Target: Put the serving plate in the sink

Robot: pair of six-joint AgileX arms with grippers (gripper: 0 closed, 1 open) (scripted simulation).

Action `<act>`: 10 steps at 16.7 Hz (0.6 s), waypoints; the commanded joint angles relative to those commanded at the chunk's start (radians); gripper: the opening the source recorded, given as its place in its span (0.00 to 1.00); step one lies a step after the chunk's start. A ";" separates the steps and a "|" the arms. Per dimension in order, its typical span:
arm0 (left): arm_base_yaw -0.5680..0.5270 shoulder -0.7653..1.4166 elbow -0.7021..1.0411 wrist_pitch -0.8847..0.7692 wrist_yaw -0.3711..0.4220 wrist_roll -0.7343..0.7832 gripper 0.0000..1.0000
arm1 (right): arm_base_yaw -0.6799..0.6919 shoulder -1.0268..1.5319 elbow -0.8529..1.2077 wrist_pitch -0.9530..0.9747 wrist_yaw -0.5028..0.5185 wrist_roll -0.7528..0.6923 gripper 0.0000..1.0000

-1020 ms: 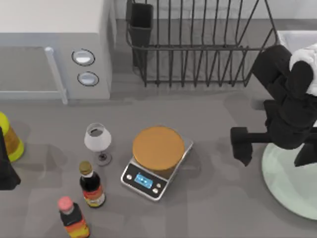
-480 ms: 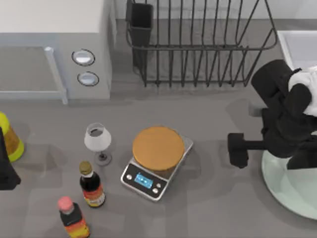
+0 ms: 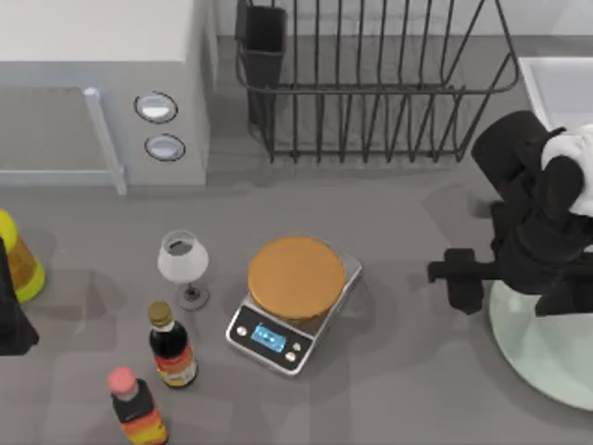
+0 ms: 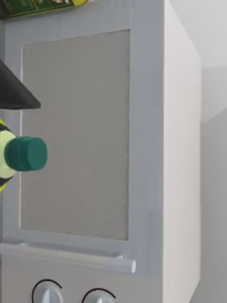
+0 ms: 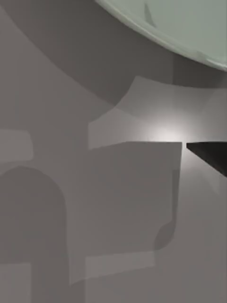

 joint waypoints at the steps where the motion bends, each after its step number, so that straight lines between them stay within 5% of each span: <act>1: 0.000 0.000 0.000 0.000 0.000 0.000 1.00 | 0.000 0.000 0.000 0.000 0.000 0.000 0.40; 6: 0.000 0.000 0.000 0.000 0.000 0.000 1.00 | 0.000 0.000 0.000 0.000 0.000 0.000 0.02; 10: 0.000 0.000 0.000 0.000 0.000 0.000 1.00 | 0.000 0.000 0.000 0.000 0.000 0.000 0.00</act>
